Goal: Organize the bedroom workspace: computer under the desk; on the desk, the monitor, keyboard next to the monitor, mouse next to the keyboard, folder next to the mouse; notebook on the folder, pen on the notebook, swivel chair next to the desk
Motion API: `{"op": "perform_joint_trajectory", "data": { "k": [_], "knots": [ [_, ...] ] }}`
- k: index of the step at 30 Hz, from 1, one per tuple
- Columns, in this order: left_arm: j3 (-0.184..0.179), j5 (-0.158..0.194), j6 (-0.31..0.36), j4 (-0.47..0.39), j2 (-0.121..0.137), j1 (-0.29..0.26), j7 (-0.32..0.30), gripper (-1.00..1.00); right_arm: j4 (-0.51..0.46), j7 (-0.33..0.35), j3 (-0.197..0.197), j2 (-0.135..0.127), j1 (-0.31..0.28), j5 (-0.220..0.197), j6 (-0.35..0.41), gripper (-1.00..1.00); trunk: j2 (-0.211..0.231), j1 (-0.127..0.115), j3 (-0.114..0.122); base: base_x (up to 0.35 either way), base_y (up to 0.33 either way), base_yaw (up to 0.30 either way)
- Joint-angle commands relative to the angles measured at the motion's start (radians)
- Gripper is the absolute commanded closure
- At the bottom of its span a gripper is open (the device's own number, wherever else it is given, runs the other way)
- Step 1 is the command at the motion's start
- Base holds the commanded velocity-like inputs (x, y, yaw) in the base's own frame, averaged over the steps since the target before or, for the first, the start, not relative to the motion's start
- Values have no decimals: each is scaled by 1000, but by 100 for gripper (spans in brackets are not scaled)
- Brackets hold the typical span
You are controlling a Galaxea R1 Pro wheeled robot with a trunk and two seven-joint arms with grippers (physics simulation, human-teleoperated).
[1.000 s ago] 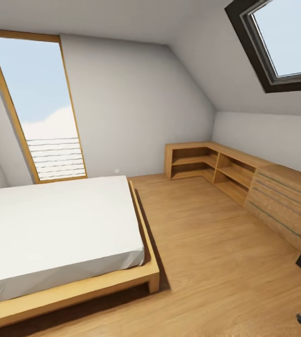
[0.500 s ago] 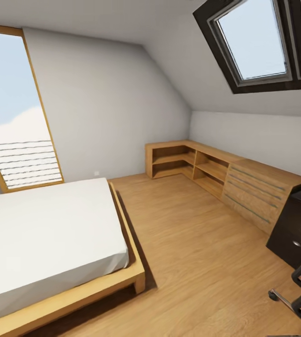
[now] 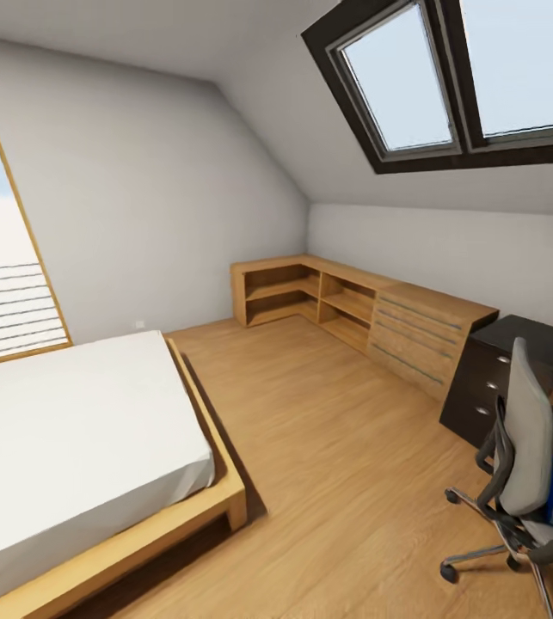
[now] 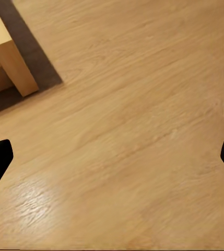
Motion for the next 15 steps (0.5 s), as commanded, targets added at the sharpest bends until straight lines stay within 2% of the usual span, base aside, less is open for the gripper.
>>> {"op": "perform_joint_trajectory", "data": {
  "k": [1,6,15],
  "knots": [
    [1,2,-3,0,0,0,0,-100,1,0,1,0,-1,-1,-3,-100,-1,0,-1,-253,200,-300],
    [1,2,-3,0,0,0,0,-100,0,0,0,-1,-1,-2,-3,-100,-1,0,-1,-185,137,-300],
    [1,2,-3,0,0,0,0,-100,-1,0,1,0,-1,-1,-3,-100,-1,0,-1,-25,17,-300]
  ]
}}
